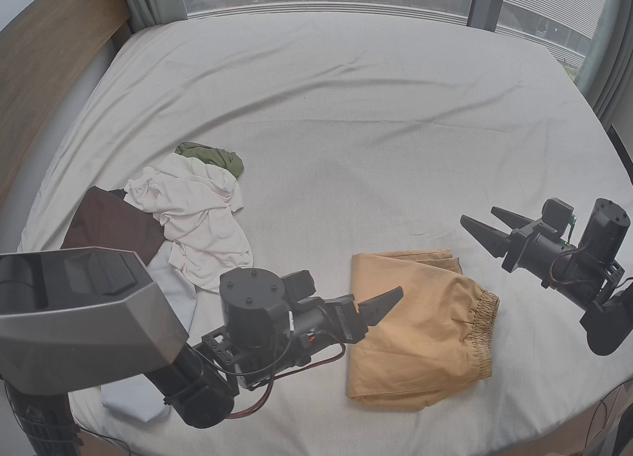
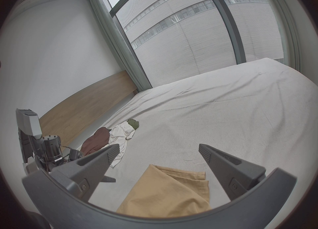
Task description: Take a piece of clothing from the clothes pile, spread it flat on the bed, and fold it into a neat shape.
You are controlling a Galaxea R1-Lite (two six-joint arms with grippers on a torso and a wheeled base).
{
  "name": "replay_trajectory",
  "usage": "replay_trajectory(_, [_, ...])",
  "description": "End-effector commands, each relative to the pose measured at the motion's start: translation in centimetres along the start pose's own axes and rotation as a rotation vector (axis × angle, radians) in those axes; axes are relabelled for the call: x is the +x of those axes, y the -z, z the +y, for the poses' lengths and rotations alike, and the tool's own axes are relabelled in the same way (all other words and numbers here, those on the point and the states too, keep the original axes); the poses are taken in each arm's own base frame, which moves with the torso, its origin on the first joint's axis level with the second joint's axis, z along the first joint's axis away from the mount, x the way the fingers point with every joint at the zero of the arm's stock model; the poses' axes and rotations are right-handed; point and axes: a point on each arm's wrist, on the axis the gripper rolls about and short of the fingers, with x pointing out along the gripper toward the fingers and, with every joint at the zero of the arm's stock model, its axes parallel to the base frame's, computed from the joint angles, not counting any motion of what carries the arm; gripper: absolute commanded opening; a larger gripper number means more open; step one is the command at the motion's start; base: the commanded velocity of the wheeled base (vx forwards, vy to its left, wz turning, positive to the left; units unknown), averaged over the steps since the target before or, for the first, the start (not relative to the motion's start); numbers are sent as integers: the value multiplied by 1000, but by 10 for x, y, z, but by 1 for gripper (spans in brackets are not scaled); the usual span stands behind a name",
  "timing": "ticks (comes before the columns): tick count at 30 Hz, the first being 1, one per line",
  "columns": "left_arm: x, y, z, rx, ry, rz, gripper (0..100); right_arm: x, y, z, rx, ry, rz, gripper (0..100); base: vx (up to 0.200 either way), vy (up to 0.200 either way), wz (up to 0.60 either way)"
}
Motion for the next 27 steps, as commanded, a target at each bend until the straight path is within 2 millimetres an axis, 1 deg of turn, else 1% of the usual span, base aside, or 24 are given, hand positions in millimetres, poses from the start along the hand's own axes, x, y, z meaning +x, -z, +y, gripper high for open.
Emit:
replay_trajectory(1, [-18, -15, 17, 30, -45, -60, 100, -1, 3, 1, 4, -2, 11, 100, 0, 0, 0])
replay_trajectory(2, [-22, -17, 22, 40, -54, -74, 100, -1, 3, 1, 5, -1, 14, 100, 0, 0, 0])
replay_trajectory(4, [-24, -18, 25, 45, -60, -84, 100, -2, 4, 1, 6, -1, 17, 100, 0, 0, 0])
replay_trajectory(5, [-33, -20, 33, 69, -84, -98, 100, -3, 6, 2, 9, 0, 27, 100, 0, 0, 0])
replay_trajectory(7, [-44, -24, 37, 113, -92, -118, 100, -5, 9, 2, 14, 1, 40, 100, 0, 0, 0])
replay_trajectory(9, [-60, -28, 41, 157, -109, -113, 100, -8, 14, 1, 22, 10, 69, 100, 0, 0, 0])
replay_trajectory(12, [-77, -33, 36, 176, -89, -105, 100, -13, 15, 2, 36, 22, 103, 100, 0, 0, 0])
replay_trajectory(13, [-77, -33, 36, 176, -89, -105, 100, -13, 15, 2, 36, 22, 103, 100, 0, 0, 0])
replay_trajectory(14, [-87, -35, 32, 176, -77, -101, 100, -18, 15, 3, 45, 30, 126, 100, 0, 0, 0])
replay_trajectory(16, [-96, -39, 33, 200, -80, -102, 100, -24, 12, 5, 54, 38, 148, 100, 0, 0, 0])
replay_trajectory(18, [-101, -40, 35, 236, -90, -99, 100, -29, 9, 6, 60, 47, 162, 100, 0, 0, 0])
replay_trajectory(21, [-109, -39, 45, 287, -133, -84, 100, -38, 8, 4, 83, 81, 216, 100, 0, 0, 0])
replay_trajectory(27, [-117, -35, 49, 364, -166, -59, 100, -52, 8, 1, 109, 127, 267, 100, 0, 0, 0])
